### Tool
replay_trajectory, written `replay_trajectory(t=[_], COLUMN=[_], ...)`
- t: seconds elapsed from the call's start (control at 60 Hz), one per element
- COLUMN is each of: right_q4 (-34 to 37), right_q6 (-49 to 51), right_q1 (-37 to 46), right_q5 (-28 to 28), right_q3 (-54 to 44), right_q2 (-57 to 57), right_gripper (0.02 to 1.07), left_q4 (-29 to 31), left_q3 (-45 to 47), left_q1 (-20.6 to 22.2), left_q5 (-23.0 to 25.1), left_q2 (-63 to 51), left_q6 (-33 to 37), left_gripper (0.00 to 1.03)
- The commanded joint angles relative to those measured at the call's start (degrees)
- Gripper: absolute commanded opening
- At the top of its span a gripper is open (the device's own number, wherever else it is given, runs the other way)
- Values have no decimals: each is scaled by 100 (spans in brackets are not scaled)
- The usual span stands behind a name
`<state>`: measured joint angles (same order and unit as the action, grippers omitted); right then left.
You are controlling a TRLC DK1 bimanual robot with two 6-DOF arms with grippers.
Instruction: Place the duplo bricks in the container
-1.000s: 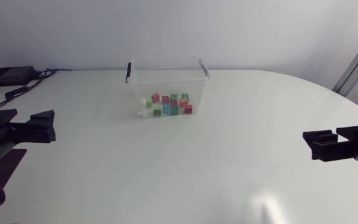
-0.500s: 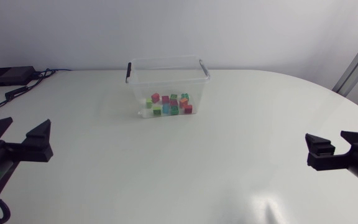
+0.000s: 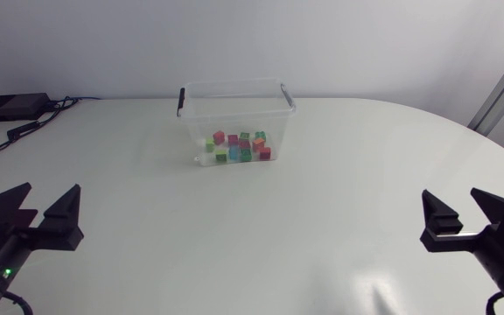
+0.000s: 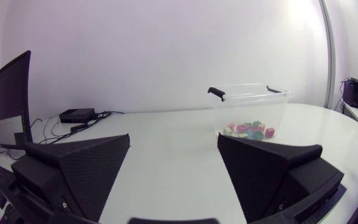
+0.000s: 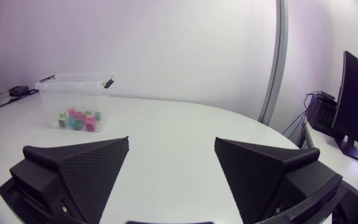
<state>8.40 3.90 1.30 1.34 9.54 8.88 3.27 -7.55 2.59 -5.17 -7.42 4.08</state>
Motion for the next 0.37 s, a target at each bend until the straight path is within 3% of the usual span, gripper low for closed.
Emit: replay_trajectory(t=[0.0,0.2,0.35], right_q4=[-246,-826,-840], right_q6=[-203,-386,-390], right_q1=[-59,-128,-130], right_q5=[-42,-132,-134], right_q3=[-330,-939,-954], right_q2=[-249,-873,-888], right_gripper=[102,102,102], left_q4=[-148,-322,-327], left_q3=[285,744,755], left_q1=[-92,-255,-259], left_q5=[147,508,517], left_q2=[215,729,742], left_q6=[-195,-403,-408], left_gripper=[98,98,99])
